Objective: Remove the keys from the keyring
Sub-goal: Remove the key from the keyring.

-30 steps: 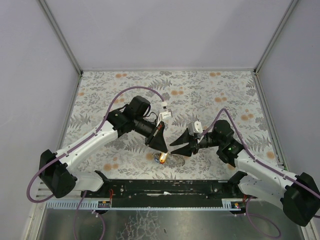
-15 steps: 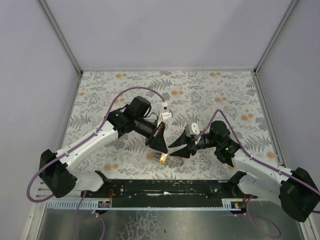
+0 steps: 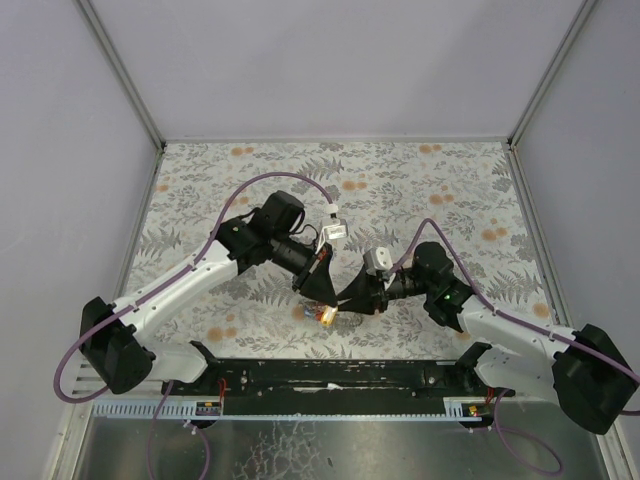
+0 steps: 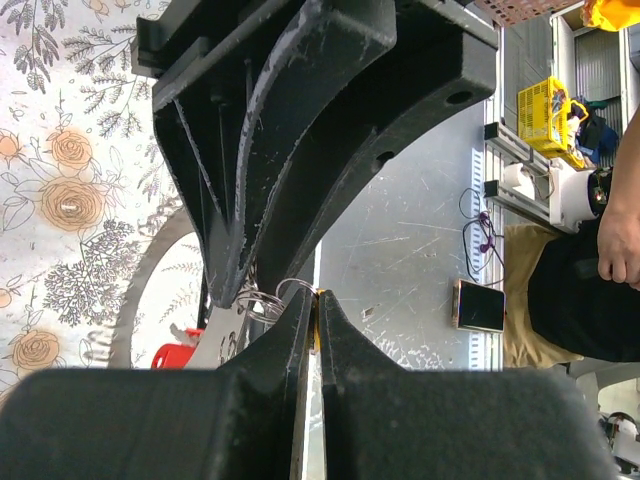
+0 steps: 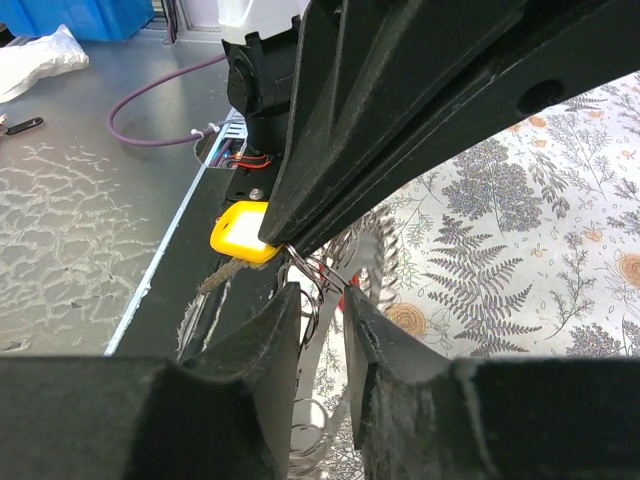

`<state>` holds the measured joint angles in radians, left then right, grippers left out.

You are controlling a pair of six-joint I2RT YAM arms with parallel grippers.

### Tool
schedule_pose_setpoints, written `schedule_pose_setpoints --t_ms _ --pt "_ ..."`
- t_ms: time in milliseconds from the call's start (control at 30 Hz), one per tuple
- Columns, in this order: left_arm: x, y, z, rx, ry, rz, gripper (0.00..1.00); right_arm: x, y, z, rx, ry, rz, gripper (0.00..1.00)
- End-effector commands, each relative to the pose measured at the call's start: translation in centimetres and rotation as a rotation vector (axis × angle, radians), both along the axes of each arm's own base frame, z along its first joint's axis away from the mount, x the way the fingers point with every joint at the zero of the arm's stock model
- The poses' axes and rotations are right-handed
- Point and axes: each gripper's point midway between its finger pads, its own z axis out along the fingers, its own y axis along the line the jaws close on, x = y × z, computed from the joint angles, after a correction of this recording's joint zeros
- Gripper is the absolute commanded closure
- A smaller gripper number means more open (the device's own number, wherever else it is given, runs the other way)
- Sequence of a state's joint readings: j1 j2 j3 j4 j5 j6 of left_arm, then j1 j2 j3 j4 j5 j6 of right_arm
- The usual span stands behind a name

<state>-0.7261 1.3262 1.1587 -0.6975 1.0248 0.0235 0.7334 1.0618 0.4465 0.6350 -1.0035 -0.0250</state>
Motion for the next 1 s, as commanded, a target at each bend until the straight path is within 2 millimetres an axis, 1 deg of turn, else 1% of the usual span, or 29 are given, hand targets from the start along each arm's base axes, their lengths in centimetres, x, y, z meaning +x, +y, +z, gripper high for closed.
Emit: schedule_pose_setpoints --t_ms 0,133,367,667,767,867,967 --pt "-0.4 -0.4 1.9 -0.059 -0.022 -0.039 1.00 0.7 0.8 2.3 0.061 -0.068 -0.015 0.72" --pt "-0.4 -0.3 1.8 -0.059 -0.036 -0.035 1.00 0.7 0.8 3.0 0.076 -0.089 -0.008 0.85" --pt "-0.2 -0.1 1.8 -0.052 -0.058 -0.018 1.00 0.5 0.5 3.3 0.064 -0.156 0.008 1.00" --pt "0.1 0.0 1.4 -0.037 -0.074 0.012 1.00 0.4 -0.8 2.1 -0.029 -0.275 0.010 1.00" --pt "0.2 0.0 1.2 -0.038 -0.075 0.022 1.00 0.5 -1.0 2.2 -0.043 -0.295 -0.001 1.00" --pt "0.4 0.0 0.8 -0.027 -0.078 0.033 0.98 0.8 -1.3 2.3 -0.053 -0.308 -0.016 1.00" --pt "0.6 0.0 0.9 -0.027 -0.090 0.045 0.96 0.9 -1.5 2.2 -0.063 -0.305 -0.024 1.00"
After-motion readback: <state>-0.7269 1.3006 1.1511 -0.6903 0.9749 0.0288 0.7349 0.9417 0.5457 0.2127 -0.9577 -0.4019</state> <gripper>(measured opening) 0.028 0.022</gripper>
